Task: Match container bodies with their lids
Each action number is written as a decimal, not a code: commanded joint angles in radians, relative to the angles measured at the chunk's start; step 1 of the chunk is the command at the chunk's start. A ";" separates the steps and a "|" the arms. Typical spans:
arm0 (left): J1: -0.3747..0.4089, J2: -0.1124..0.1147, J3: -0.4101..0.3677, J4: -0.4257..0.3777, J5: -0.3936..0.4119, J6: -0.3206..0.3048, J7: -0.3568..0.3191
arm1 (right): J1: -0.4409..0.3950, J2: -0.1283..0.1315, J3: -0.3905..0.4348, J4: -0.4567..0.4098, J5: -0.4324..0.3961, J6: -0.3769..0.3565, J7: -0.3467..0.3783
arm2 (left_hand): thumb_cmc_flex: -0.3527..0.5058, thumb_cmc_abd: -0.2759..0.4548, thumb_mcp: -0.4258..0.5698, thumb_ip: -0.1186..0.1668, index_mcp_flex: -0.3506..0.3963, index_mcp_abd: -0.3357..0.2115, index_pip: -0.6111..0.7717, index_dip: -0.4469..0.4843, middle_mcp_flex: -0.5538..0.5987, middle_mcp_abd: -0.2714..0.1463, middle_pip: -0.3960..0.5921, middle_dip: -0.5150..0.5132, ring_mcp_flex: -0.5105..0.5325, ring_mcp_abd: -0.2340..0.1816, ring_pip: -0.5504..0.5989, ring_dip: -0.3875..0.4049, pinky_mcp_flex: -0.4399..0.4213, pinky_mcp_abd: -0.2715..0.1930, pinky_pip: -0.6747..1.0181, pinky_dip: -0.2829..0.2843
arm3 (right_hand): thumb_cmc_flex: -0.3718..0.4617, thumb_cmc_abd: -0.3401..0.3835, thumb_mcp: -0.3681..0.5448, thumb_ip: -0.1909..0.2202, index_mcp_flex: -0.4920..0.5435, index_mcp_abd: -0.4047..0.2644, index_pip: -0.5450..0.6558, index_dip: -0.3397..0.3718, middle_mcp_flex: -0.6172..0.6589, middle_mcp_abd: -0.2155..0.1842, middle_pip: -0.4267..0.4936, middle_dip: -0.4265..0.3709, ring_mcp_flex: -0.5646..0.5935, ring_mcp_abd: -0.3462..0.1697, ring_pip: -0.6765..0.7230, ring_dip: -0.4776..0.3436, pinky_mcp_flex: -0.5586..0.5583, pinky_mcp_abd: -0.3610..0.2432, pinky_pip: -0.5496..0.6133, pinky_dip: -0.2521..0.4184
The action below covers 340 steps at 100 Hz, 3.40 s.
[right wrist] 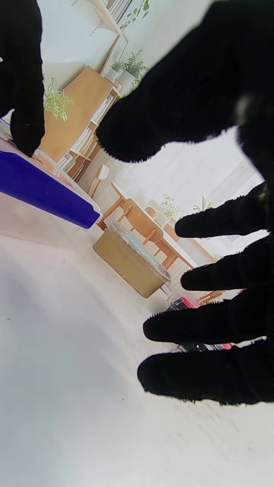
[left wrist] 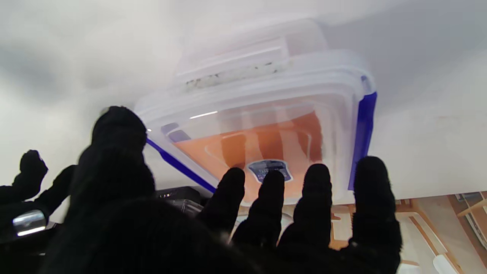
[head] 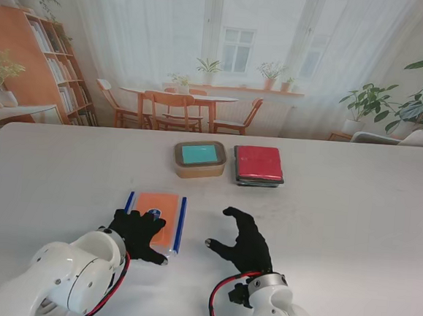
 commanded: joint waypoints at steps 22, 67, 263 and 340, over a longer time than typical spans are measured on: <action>0.029 -0.006 0.024 0.069 -0.004 -0.014 0.095 | 0.011 -0.004 -0.006 0.016 0.015 0.000 0.016 | -0.013 -0.008 -0.017 0.003 -0.090 0.007 0.063 0.029 -0.042 -0.006 -0.061 0.022 -0.023 -0.019 0.005 0.026 -0.019 -0.006 -0.018 -0.009 | -0.001 0.015 -0.011 0.027 -0.027 -0.023 0.013 -0.013 0.001 -0.025 -0.004 0.019 -0.033 -0.023 0.016 0.005 -0.010 -0.010 -0.003 0.018; 0.063 -0.006 -0.017 0.122 0.056 -0.190 0.197 | 0.021 -0.005 -0.009 0.028 0.036 0.001 0.026 | 0.114 -0.100 0.010 0.044 -0.135 -0.046 0.178 0.029 -0.032 -0.081 -0.069 0.058 0.010 -0.064 0.018 0.046 0.020 -0.096 -0.009 -0.009 | 0.002 0.017 -0.014 0.027 -0.024 -0.022 0.019 -0.024 0.002 -0.025 -0.003 0.027 -0.034 -0.021 0.016 0.004 -0.011 -0.013 -0.005 0.018; 0.098 0.005 -0.481 0.180 0.191 -0.593 0.184 | 0.147 -0.038 -0.079 0.125 0.124 0.049 0.012 | 0.103 -0.185 0.196 0.003 -0.150 -0.276 0.076 0.004 -0.063 -0.238 -0.176 0.036 -0.036 -0.079 -0.040 0.013 -0.003 -0.225 -0.120 -0.063 | 0.024 0.011 -0.024 0.029 -0.016 -0.034 0.034 -0.038 0.006 -0.017 0.022 0.036 -0.033 -0.018 0.017 0.003 -0.011 -0.017 -0.008 0.019; 0.198 -0.029 -0.392 -0.063 -0.001 -0.227 0.178 | 0.084 -0.027 -0.015 0.106 0.117 -0.015 0.001 | -0.002 0.025 -0.016 -0.012 -0.077 0.048 0.027 -0.077 -0.019 0.030 -0.237 -0.032 -0.045 0.023 -0.094 -0.009 -0.036 -0.137 -0.148 -0.084 | 0.027 0.012 -0.023 0.031 -0.013 -0.022 0.033 -0.041 0.008 -0.014 0.051 -0.001 -0.034 -0.017 0.016 0.002 -0.015 -0.020 -0.014 0.016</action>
